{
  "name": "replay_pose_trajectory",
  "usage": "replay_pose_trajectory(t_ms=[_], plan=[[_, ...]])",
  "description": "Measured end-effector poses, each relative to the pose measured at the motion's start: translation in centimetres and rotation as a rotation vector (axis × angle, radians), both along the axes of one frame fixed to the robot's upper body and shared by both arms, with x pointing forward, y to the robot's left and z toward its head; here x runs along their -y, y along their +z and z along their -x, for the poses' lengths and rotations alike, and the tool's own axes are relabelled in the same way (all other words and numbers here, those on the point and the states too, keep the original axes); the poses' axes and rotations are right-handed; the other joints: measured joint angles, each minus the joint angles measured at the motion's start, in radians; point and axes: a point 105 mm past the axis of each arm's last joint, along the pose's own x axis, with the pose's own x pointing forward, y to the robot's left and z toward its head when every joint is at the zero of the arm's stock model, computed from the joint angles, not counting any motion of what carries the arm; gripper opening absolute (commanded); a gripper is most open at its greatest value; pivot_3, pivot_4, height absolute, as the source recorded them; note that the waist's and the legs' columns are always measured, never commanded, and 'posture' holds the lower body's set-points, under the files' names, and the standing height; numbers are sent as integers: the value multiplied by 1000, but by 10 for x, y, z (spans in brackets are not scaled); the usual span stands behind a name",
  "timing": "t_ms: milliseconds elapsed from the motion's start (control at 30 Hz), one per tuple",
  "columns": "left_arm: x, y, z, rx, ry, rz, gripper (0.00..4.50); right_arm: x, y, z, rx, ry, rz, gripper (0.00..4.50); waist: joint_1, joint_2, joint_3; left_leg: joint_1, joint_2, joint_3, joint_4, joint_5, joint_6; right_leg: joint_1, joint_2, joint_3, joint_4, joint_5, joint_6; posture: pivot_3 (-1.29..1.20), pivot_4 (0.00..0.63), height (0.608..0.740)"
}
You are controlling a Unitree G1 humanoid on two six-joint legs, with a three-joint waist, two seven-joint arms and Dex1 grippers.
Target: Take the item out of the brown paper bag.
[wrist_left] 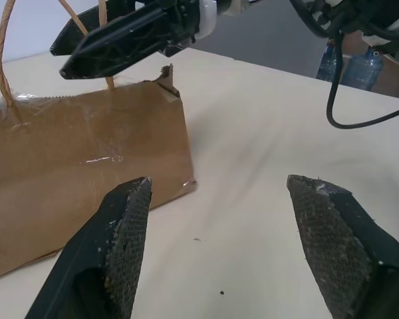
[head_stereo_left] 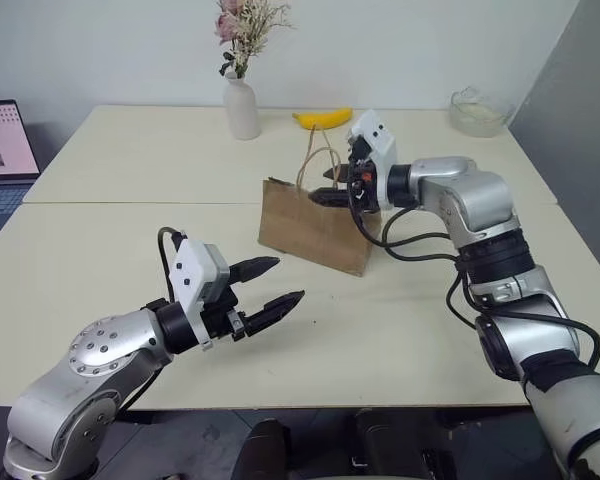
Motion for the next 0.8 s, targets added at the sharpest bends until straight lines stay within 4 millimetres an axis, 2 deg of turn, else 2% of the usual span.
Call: replay_pose_trajectory(t_ms=[167, 200, 233, 400, 500, 800], plan=[[-1, -1, 0, -4, 12, 0, 3411, 2, 2, -5, 50, -6, 7, 459, -1, 0, 0, 0, 0, 0, 0, 0, 0, 0, 0, 0, 0, 0, 0, 0, 150, 740], [-2, -1, -1, -5, 21, 1, 3411, 2, 3, -6, 59, -4, 9, 163, -1, 0, 0, 0, 0, 0, 0, 0, 0, 0, 0, 0, 0, 0, 0, 0, 150, 740], [-6, -1, -2, -3, 41, 2, 3411, 0, 4, -7, 74, 0, 9, 58, -2, 0, 0, 0, 0, 0, 0, 0, 0, 0, 0, 0, 0, 0, 0, 0, 150, 740], [-31, 8, -14, 39, 199, 44, 3411, -19, 18, -17, 206, 17, 26, 58, -7, 0, 0, 1, 1, 1, 0, 0, 0, -1, 1, 0, 1, 0, 0, 0, 150, 740], [-44, 7, -14, 37, 255, 51, 3411, -34, 26, -22, 283, 29, 26, 58, -6, 0, 0, 1, 1, 1, 0, 0, 0, -1, 1, 0, 2, 0, 0, 0, 150, 740], [-50, 0, -10, 14, 290, 46, 3411, -62, 43, -30, 383, 50, -9, 58, -4, 0, 0, 0, 1, 0, 0, 0, 0, -1, 0, 0, 1, 0, -1, 0, 150, 740]])
